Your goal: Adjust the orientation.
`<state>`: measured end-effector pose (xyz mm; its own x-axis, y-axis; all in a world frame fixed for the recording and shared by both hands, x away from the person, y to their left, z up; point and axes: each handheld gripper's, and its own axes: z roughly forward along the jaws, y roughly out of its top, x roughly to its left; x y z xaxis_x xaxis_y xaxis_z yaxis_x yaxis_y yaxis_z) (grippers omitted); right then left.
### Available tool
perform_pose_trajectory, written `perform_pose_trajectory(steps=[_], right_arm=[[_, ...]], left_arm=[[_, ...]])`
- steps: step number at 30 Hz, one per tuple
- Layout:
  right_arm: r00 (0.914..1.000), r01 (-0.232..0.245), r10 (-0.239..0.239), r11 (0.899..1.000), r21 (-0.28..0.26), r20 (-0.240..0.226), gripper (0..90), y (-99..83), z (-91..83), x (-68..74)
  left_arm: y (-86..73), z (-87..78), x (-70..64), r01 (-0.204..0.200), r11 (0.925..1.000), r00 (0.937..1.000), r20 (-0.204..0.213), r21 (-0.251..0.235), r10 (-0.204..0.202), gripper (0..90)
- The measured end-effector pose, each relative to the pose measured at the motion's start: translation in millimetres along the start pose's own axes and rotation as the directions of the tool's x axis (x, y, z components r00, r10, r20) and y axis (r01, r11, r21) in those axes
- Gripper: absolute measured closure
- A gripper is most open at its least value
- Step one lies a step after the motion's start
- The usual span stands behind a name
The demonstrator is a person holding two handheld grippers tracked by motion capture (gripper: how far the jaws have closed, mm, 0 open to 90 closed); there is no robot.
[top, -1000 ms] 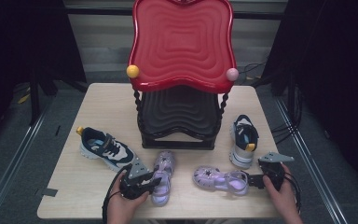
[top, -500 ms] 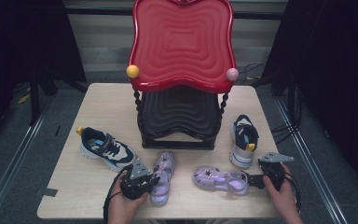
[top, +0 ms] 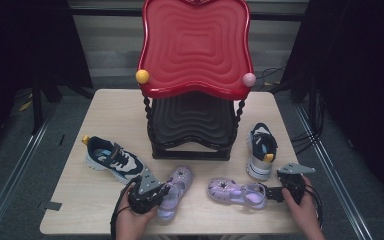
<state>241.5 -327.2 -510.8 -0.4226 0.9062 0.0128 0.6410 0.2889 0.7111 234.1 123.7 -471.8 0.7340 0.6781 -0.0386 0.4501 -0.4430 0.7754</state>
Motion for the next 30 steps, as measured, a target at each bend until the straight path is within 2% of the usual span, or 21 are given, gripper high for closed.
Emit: perform_pose_trajectory(steps=[14,30], right_arm=[[1.0,0.0,0.0,1.0,0.0,0.0,9.1,0.0,0.0,0.0],[1.0,0.0,0.0,1.0,0.0,0.0,9.2,0.0,0.0,0.0]], left_arm=[[9.5,-11.6,-3.0,0.005,0.9983,1.0,-0.005,-0.059,-0.006,82.0],[42.4,-25.3,-5.0,0.024,0.9918,0.9997,-0.004,-0.126,-0.024,82.0]])
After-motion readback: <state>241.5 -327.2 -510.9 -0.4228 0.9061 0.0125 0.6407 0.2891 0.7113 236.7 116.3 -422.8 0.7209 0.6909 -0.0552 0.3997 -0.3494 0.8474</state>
